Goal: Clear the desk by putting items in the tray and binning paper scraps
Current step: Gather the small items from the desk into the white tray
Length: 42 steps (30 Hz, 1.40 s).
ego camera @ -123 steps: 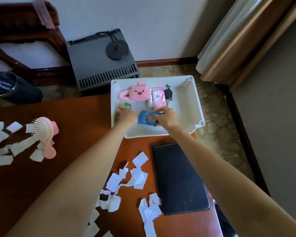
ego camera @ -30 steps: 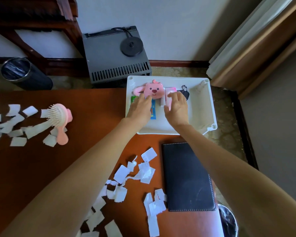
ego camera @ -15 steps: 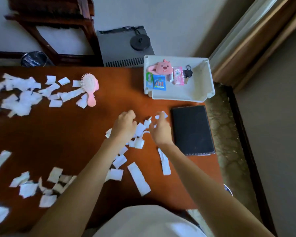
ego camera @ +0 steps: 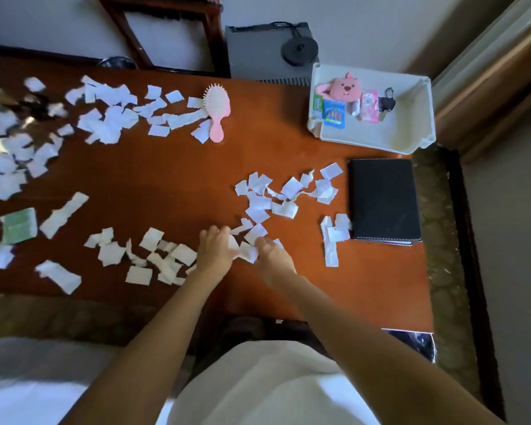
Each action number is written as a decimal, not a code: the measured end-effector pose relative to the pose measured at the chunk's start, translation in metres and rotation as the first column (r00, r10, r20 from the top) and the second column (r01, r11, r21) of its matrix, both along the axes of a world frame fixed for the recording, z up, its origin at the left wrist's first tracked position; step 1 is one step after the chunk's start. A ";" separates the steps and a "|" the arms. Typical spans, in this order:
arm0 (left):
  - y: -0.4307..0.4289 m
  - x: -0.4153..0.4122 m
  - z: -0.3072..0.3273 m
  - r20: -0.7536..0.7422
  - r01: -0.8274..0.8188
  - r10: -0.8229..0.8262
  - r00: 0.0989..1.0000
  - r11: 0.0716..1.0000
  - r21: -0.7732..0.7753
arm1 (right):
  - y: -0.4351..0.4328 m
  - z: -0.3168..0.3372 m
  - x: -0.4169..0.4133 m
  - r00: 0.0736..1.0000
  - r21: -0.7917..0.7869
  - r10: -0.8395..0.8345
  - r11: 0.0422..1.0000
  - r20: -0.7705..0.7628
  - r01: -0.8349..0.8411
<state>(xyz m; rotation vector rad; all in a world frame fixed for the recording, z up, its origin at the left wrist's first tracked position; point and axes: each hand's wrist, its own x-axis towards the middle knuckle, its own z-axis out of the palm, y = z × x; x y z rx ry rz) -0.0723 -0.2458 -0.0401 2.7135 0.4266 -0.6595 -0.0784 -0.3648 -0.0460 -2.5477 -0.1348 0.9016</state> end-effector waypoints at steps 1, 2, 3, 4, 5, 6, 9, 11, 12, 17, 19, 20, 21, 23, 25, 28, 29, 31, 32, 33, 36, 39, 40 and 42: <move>0.001 0.000 0.001 -0.014 -0.013 0.013 1.000 1.000 0.003 | -0.003 0.000 0.002 1.000 -0.019 0.017 1.000 0.002 -0.017; 0.002 0.001 0.002 -0.024 -0.022 0.023 0.999 1.000 0.021 | -0.007 0.001 0.004 1.000 -0.030 0.024 0.999 0.005 -0.024; 0.003 0.001 0.003 -0.031 -0.021 0.023 0.999 0.998 0.055 | -0.010 0.001 0.007 0.999 -0.041 0.030 0.999 0.009 -0.030; 0.003 0.001 0.003 -0.039 -0.009 0.013 0.999 0.995 0.097 | -0.012 0.002 0.010 0.999 -0.047 0.031 0.998 0.011 -0.031; 0.002 0.000 0.003 -0.047 0.000 0.006 0.999 0.991 0.133 | -0.014 0.002 0.013 1.000 -0.048 0.024 0.999 0.013 -0.023; 0.001 0.000 0.004 -0.048 -0.010 0.017 0.999 0.988 0.152 | -0.014 0.002 0.015 0.999 -0.049 0.021 0.999 0.024 -0.020; -0.006 -0.002 0.003 -0.056 -0.100 0.106 0.993 0.990 0.095 | -0.015 0.001 0.017 0.992 -0.096 0.083 0.993 0.096 -0.073; -0.008 -0.003 0.006 -0.036 -0.223 0.221 0.975 0.974 -0.040 | -0.019 0.001 0.017 0.990 -0.083 0.061 0.995 0.124 -0.051; -0.008 -0.003 0.009 -0.018 -0.276 0.276 0.961 0.955 -0.112 | -0.020 0.001 0.018 0.992 -0.058 0.031 0.998 0.122 -0.025; 0.026 0.004 0.036 0.118 -0.388 0.442 0.889 0.865 -0.317 | 0.011 0.017 0.028 0.991 0.114 0.025 0.993 0.130 -0.040; 0.047 0.005 0.045 0.119 -0.365 0.426 0.897 0.865 -0.345 | 0.040 0.026 0.029 0.987 0.196 0.122 0.970 0.107 -0.141; 0.059 0.005 0.047 0.114 -0.350 0.413 0.904 0.866 -0.357 | 0.057 0.028 0.029 0.985 0.242 0.148 0.956 0.093 -0.167; 0.072 0.006 0.049 0.108 -0.341 0.403 0.909 0.866 -0.365 | 0.074 0.029 0.030 0.983 0.277 0.159 0.944 0.094 -0.180; 0.100 0.009 0.051 0.099 -0.336 0.397 0.913 0.865 -0.372 | 0.109 0.028 0.035 0.982 0.297 0.142 0.939 0.124 -0.174; 0.133 0.011 0.051 0.087 -0.338 0.403 0.911 0.851 -0.402 | 0.142 0.025 0.041 0.984 0.261 0.122 0.953 0.133 -0.153; 0.195 0.016 0.048 0.075 -0.372 0.438 0.896 0.831 -0.413 | 0.196 0.024 0.048 0.985 0.188 0.128 0.971 0.112 -0.148; 0.217 0.018 0.046 0.085 -0.391 0.457 0.886 0.831 -0.395 | 0.215 0.025 0.049 0.987 0.180 0.118 0.974 0.106 -0.136; 0.262 0.022 0.039 0.137 -0.435 0.496 0.857 0.840 -0.324 | 0.255 0.027 0.051 0.989 0.175 0.100 0.977 0.110 -0.118; 0.284 0.024 0.035 0.161 -0.477 0.532 0.831 0.831 -0.285 | 0.275 0.029 0.053 0.988 0.173 0.101 0.978 0.113 -0.120; 0.305 0.024 0.031 0.169 -0.528 0.574 0.801 0.811 -0.252 | 0.293 0.030 0.055 0.987 0.169 0.112 0.977 0.119 -0.132; 0.354 0.023 0.022 0.136 -0.606 0.624 0.770 0.781 -0.153 | 0.337 0.030 0.061 0.978 0.126 0.162 0.976 0.135 -0.179; 0.384 0.021 0.010 0.044 -0.590 0.591 0.805 0.807 -0.041 | 0.362 0.023 0.064 0.984 0.102 0.135 0.984 0.117 -0.147; 0.390 0.020 0.005 -0.010 -0.589 0.589 0.808 0.808 -0.021 | 0.367 0.022 0.065 0.988 0.101 0.111 0.987 0.106 -0.122; 0.399 0.017 -0.003 -0.065 -0.572 0.571 0.819 0.820 0.002 | 0.373 0.020 0.065 0.995 0.103 0.066 0.992 0.079 -0.074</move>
